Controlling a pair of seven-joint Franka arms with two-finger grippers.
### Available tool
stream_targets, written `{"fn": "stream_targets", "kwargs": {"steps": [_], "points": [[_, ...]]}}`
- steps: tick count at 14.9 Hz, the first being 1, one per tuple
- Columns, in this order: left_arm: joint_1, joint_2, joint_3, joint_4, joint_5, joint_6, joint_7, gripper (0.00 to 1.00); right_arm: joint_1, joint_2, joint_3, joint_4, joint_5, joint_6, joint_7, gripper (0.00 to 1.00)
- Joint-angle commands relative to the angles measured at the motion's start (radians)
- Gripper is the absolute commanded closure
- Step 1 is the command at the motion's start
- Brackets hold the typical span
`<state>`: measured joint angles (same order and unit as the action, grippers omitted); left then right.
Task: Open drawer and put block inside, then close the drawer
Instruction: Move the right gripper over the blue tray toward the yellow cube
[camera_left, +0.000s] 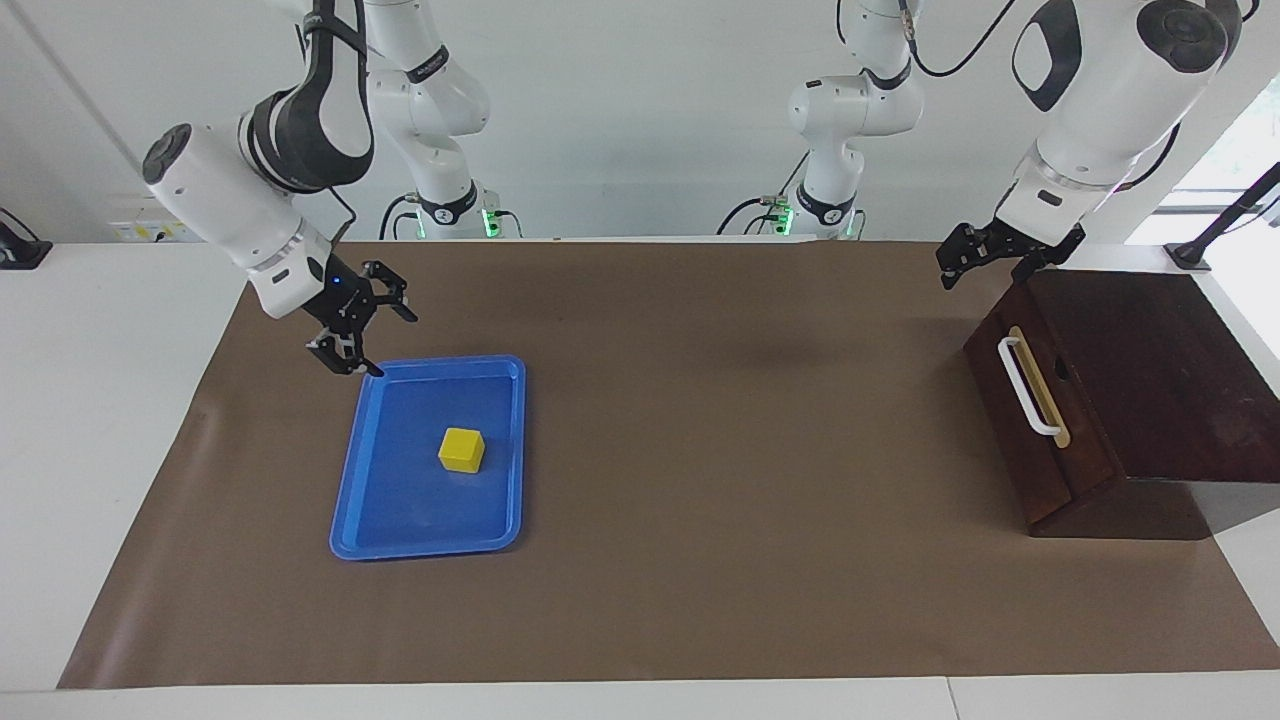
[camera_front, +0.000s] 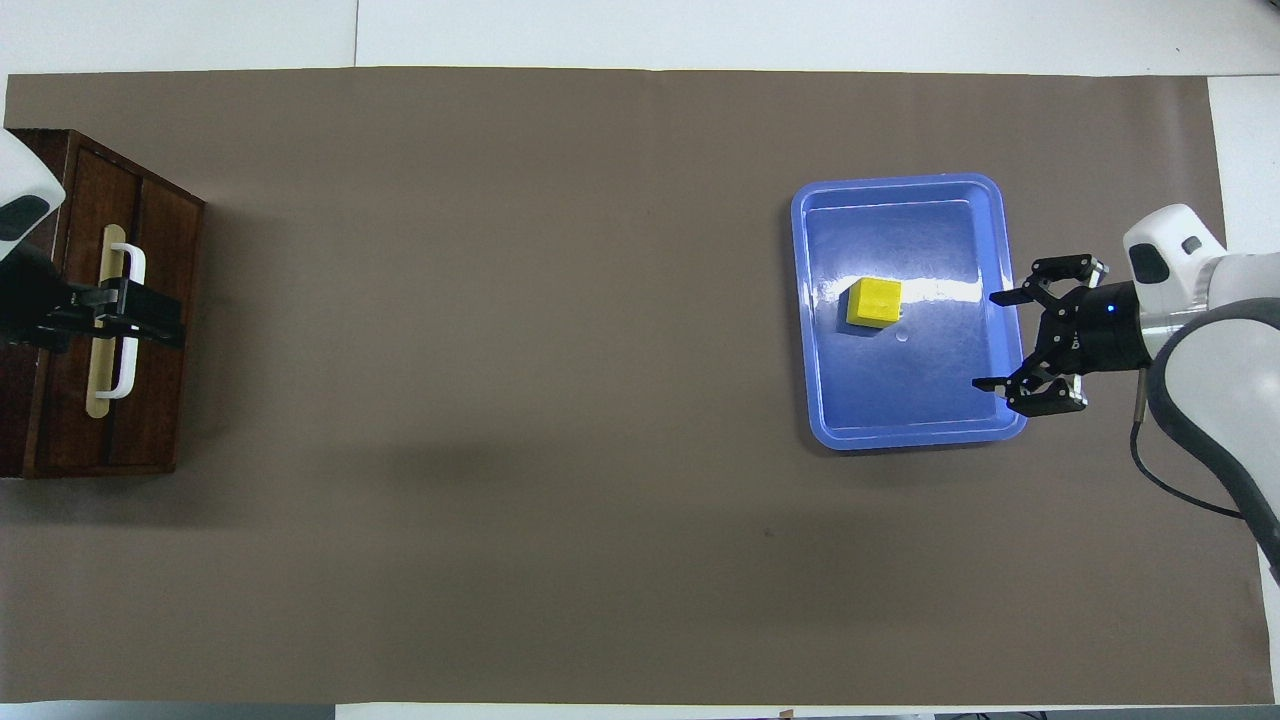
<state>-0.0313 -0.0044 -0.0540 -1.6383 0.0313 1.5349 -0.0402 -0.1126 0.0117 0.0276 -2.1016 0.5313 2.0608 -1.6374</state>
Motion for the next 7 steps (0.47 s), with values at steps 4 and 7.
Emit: {"fn": "stream_targets", "kwargs": {"steps": [4, 7], "points": [[0.008, -0.016, 0.0, -0.009, -0.013, 0.005, 0.01, 0.0, -0.022, 0.143, 0.009, 0.015, 0.171, 0.07, -0.318, 0.0], [0.008, -0.016, 0.0, -0.009, -0.013, 0.005, 0.011, 0.0, -0.033, 0.261, 0.011, 0.103, 0.254, 0.049, -0.401, 0.0]]}}
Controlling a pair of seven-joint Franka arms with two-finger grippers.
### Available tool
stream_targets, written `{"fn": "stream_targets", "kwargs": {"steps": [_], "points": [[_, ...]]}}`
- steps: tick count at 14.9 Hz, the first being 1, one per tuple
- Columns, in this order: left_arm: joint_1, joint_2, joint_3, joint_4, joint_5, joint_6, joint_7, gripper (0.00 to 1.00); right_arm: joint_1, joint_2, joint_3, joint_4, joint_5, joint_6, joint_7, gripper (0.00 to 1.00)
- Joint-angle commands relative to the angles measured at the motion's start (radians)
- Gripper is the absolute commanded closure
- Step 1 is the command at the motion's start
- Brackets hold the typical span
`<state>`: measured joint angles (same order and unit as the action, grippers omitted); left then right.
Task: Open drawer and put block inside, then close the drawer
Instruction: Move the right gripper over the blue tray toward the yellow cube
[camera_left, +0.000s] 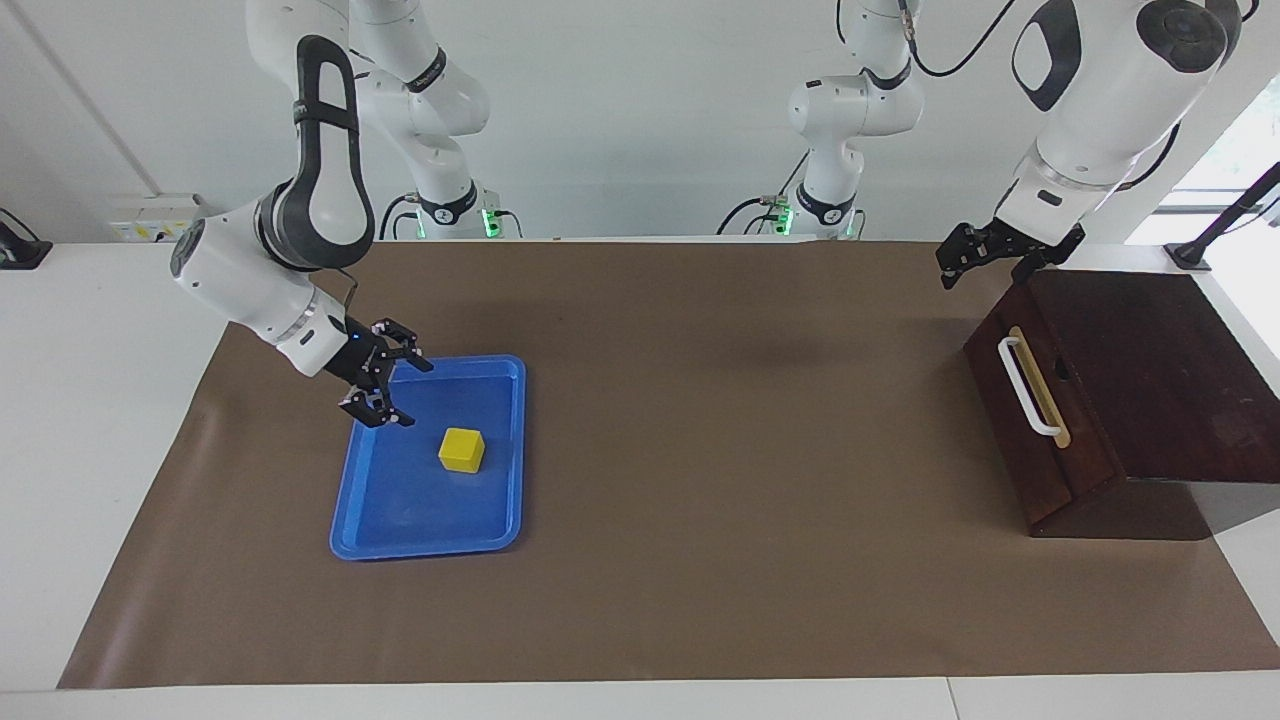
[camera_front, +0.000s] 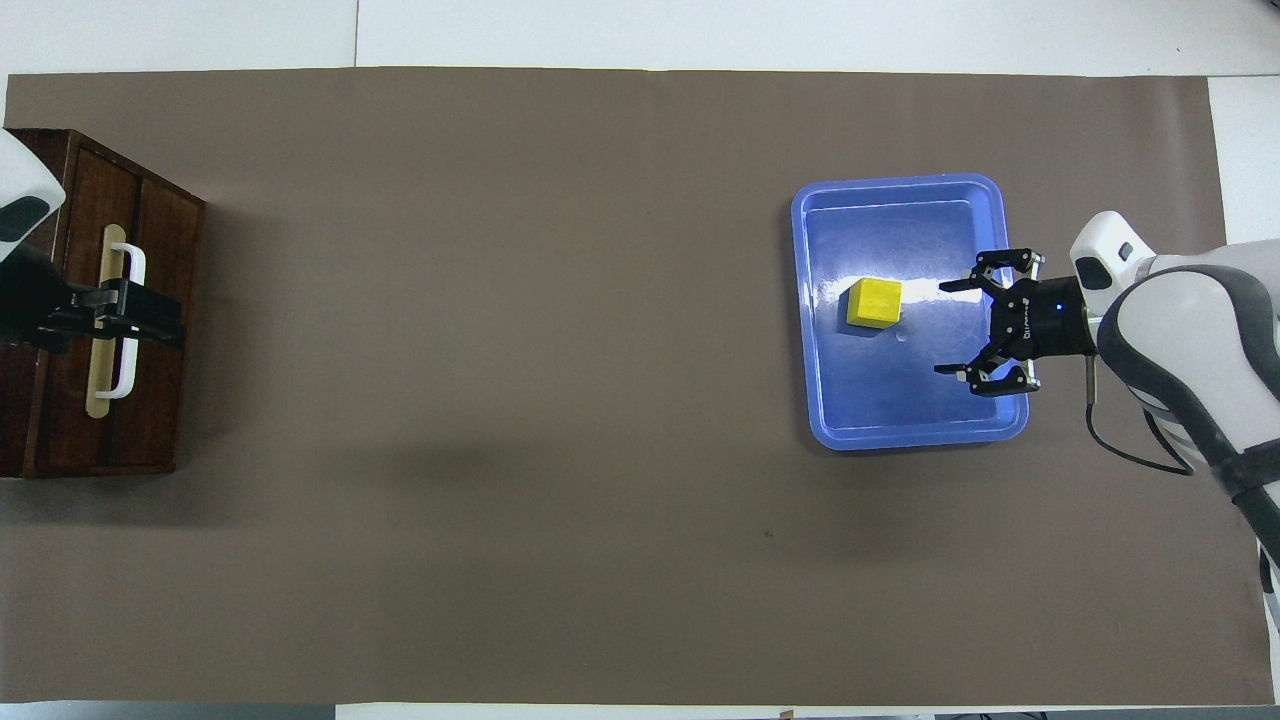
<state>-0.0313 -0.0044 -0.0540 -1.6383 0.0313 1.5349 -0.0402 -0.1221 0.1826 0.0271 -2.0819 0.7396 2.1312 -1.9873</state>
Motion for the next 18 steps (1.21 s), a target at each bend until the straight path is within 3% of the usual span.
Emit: {"fn": "stream_targets", "kwargs": {"steps": [1, 8, 18], "points": [[0.008, -0.016, 0.0, -0.009, -0.013, 0.005, 0.011, 0.0, -0.024, 0.107, 0.011, 0.097, 0.055, -0.028, -0.063, 0.0], [0.008, -0.016, 0.0, -0.009, -0.013, 0.004, 0.011, 0.0, -0.013, 0.169, 0.01, 0.095, 0.202, -0.037, -0.214, 0.0], [0.008, -0.016, 0.0, -0.009, -0.013, 0.004, 0.011, 0.0, -0.001, 0.164, 0.01, 0.054, 0.202, -0.007, -0.295, 0.0]]}}
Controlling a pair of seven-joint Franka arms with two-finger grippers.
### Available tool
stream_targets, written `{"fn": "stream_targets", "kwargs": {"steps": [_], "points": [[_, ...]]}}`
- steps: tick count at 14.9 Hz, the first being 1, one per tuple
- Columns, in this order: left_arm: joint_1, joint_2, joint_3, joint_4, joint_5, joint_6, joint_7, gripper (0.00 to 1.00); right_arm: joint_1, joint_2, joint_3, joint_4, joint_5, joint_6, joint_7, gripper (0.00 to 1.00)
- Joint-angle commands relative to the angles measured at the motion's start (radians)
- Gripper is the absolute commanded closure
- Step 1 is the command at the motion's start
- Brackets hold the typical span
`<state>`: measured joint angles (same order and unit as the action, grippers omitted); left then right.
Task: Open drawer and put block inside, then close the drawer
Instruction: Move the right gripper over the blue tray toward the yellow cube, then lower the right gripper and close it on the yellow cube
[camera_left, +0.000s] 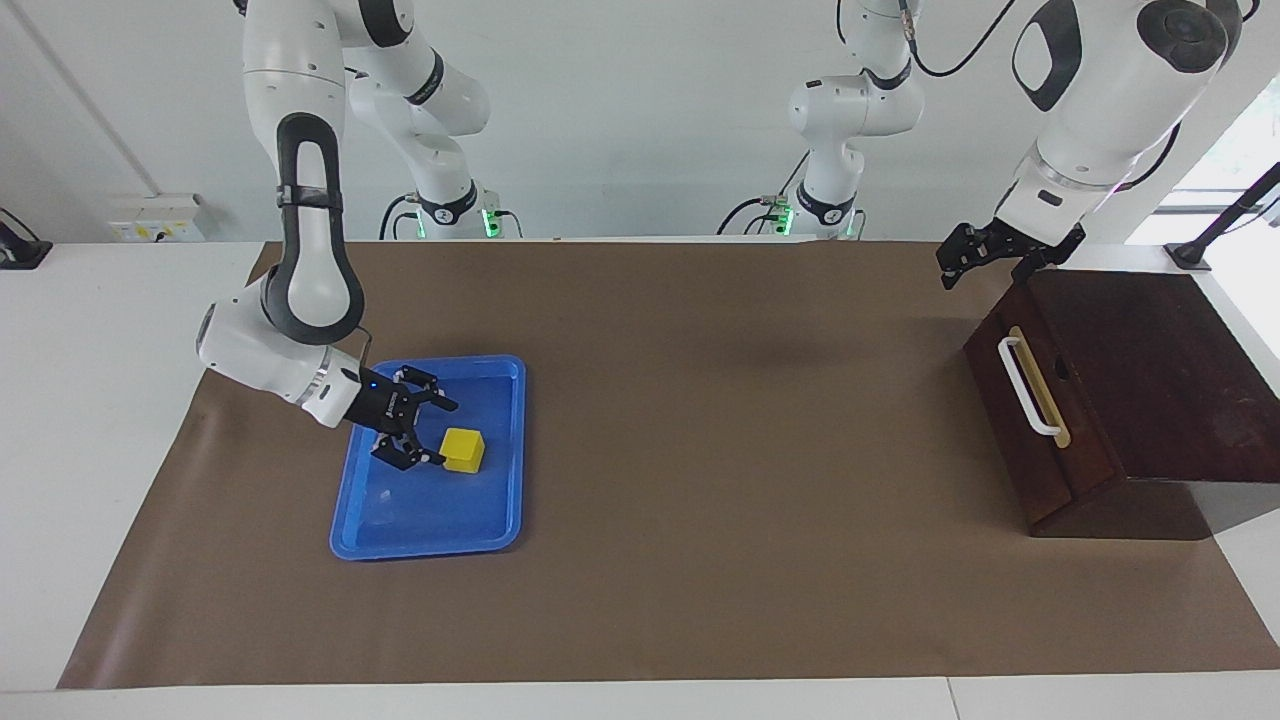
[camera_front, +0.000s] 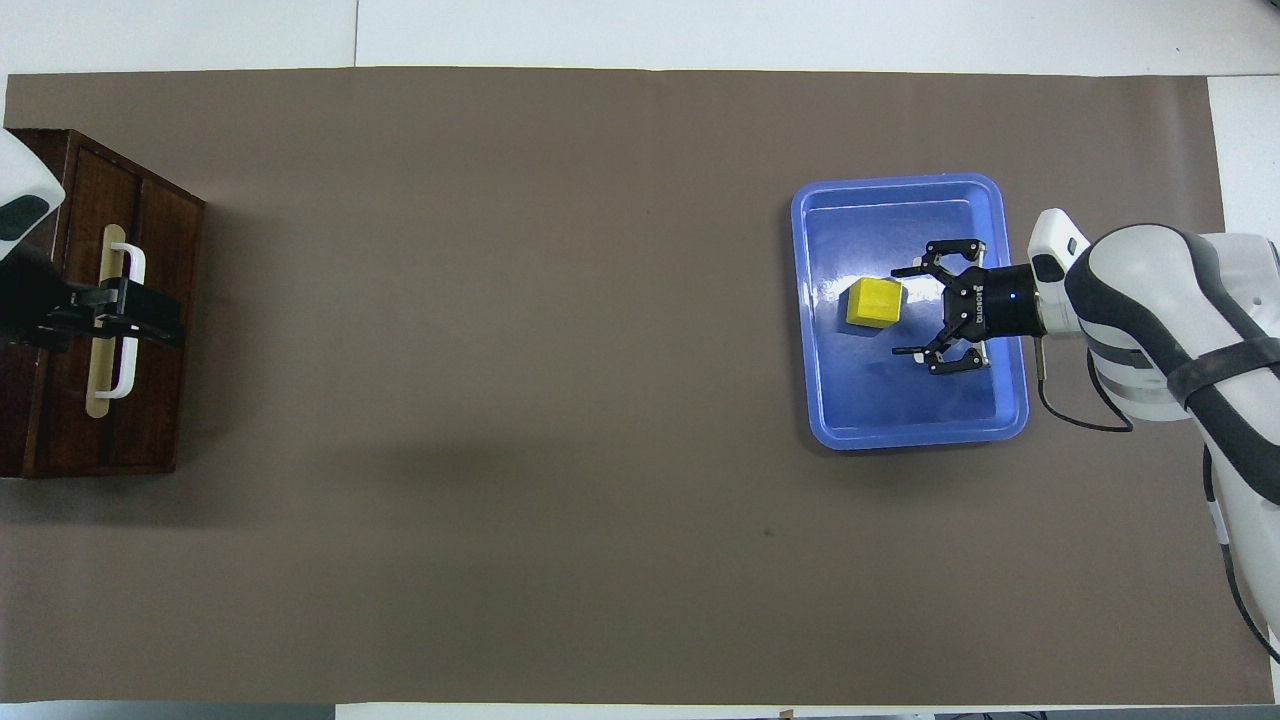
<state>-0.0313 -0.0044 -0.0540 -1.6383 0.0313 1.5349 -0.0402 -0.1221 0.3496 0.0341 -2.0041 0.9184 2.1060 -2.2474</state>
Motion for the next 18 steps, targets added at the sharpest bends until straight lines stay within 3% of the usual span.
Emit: {"fn": "stream_targets", "kwargs": {"steps": [1, 18], "points": [[0.008, -0.016, 0.0, -0.009, -0.013, 0.005, 0.011, 0.0, -0.001, -0.004, 0.003, -0.03, 0.025, 0.022, -0.037, 0.0], [0.008, -0.016, 0.0, -0.009, -0.013, 0.004, 0.011, 0.0, 0.035, 0.0, 0.006, -0.036, 0.049, 0.114, -0.073, 0.0]]}}
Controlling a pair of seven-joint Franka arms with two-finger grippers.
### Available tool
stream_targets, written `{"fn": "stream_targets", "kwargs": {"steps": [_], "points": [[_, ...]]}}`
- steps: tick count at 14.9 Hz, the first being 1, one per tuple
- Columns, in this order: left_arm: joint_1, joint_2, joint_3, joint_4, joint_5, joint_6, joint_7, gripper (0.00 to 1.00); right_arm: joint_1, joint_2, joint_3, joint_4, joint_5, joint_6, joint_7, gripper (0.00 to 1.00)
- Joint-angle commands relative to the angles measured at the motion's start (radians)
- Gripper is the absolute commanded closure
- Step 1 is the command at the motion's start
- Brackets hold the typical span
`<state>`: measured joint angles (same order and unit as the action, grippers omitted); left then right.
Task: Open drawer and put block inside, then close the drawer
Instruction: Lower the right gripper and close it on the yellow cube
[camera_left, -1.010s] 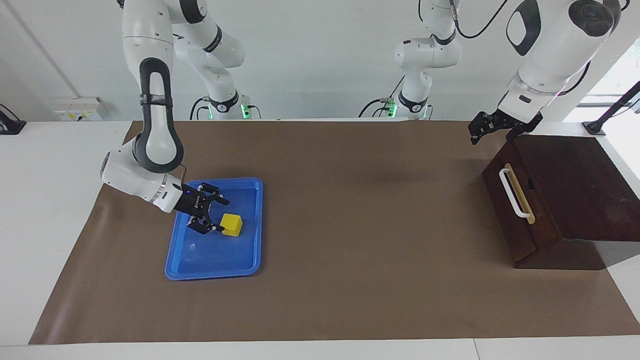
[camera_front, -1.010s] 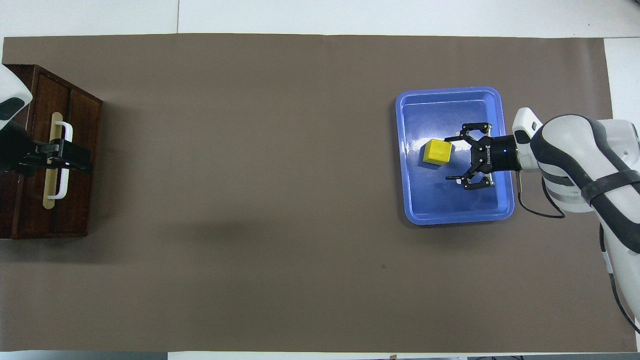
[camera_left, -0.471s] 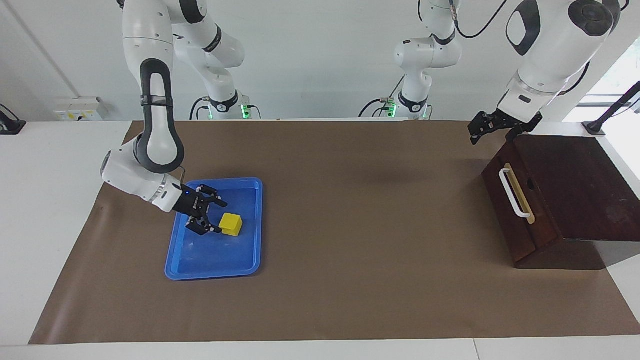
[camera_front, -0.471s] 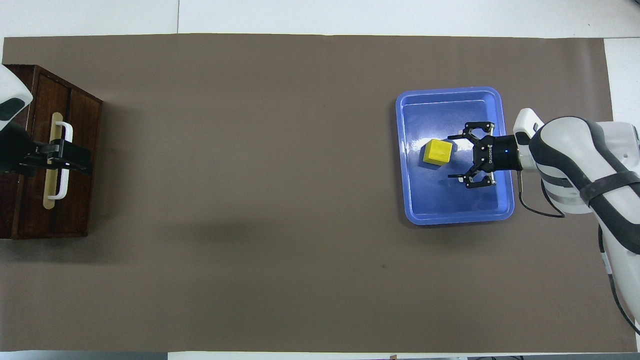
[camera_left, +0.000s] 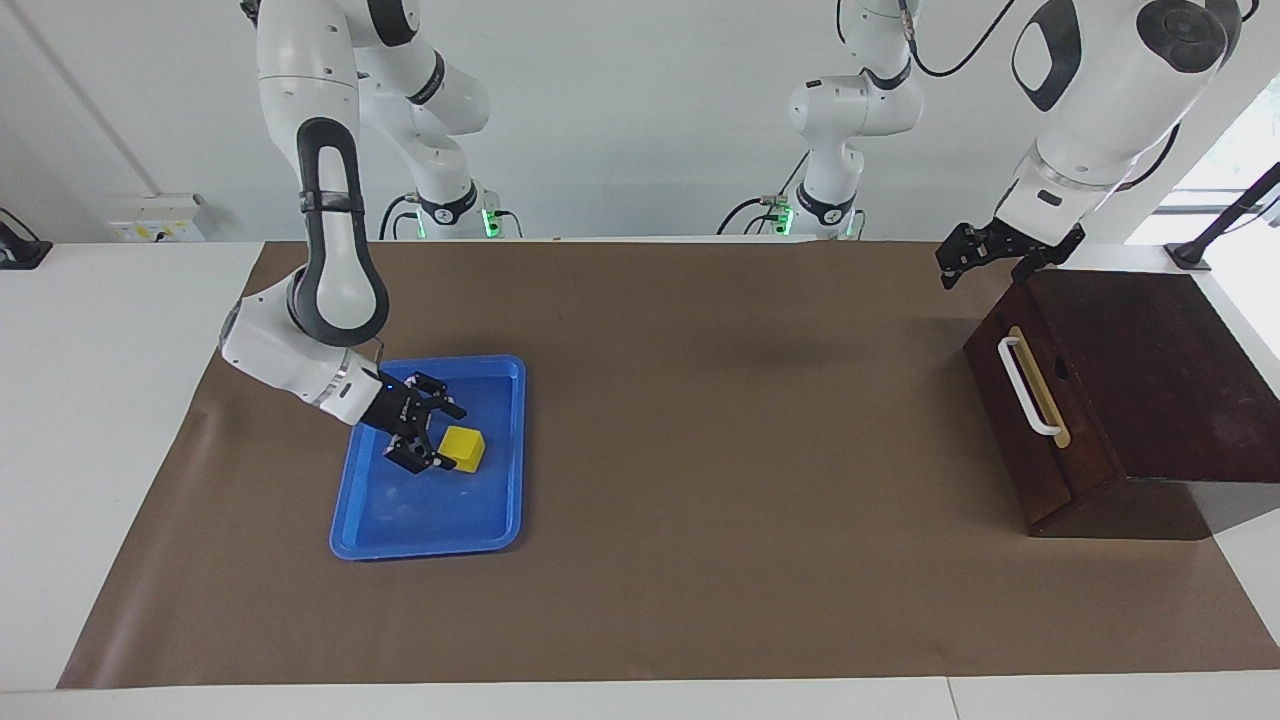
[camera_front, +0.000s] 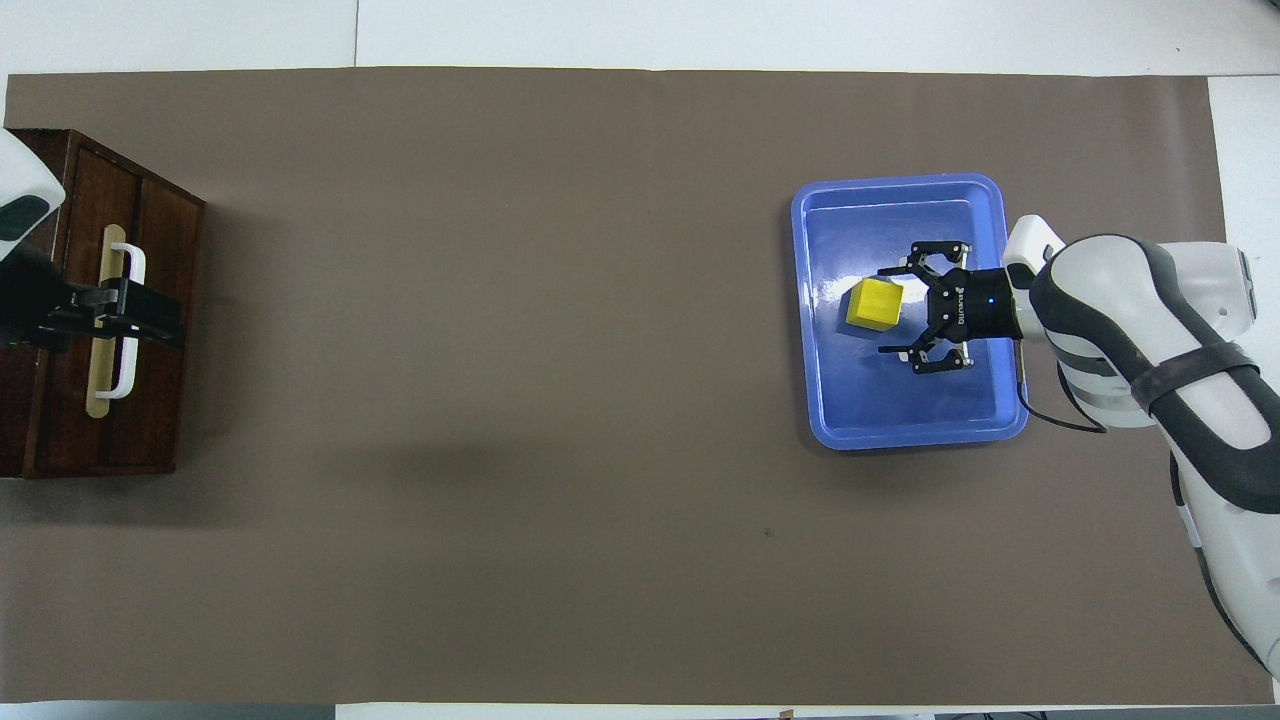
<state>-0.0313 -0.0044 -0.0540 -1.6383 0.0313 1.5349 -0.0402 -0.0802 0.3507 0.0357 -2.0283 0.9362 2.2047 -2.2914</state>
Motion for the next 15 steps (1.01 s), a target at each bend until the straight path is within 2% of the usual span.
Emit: {"fn": "stream_targets", "kwargs": {"steps": [1, 4, 5, 7, 8, 9, 15], "points": [[0.008, -0.016, 0.0, -0.009, -0.013, 0.004, 0.011, 0.0, -0.012, -0.001, 0.004, -0.012, 0.032, 0.013, -0.023, 0.06], [0.008, -0.016, 0.0, -0.009, -0.013, 0.004, 0.011, 0.0, -0.021, -0.002, 0.003, -0.026, 0.061, 0.013, 0.015, 0.31], [0.008, -0.016, 0.0, -0.009, -0.013, 0.004, 0.011, 0.0, -0.021, -0.004, 0.003, -0.029, 0.062, 0.012, 0.021, 0.32], [0.008, -0.016, 0.0, -0.009, -0.013, 0.004, 0.011, 0.0, -0.023, -0.006, 0.003, -0.032, 0.064, 0.01, 0.027, 0.61], [0.008, -0.016, 0.0, -0.009, -0.013, 0.004, 0.011, 0.0, -0.023, -0.006, 0.003, -0.032, 0.064, 0.01, 0.027, 0.9], [0.008, -0.016, 0.0, -0.009, -0.013, 0.004, 0.011, 0.0, -0.023, -0.006, 0.003, -0.032, 0.064, 0.009, 0.033, 1.0], [0.008, -0.016, 0.0, -0.009, -0.013, 0.004, 0.011, 0.0, -0.03, -0.006, 0.0, 0.006, 0.055, -0.049, 0.102, 1.0]]}}
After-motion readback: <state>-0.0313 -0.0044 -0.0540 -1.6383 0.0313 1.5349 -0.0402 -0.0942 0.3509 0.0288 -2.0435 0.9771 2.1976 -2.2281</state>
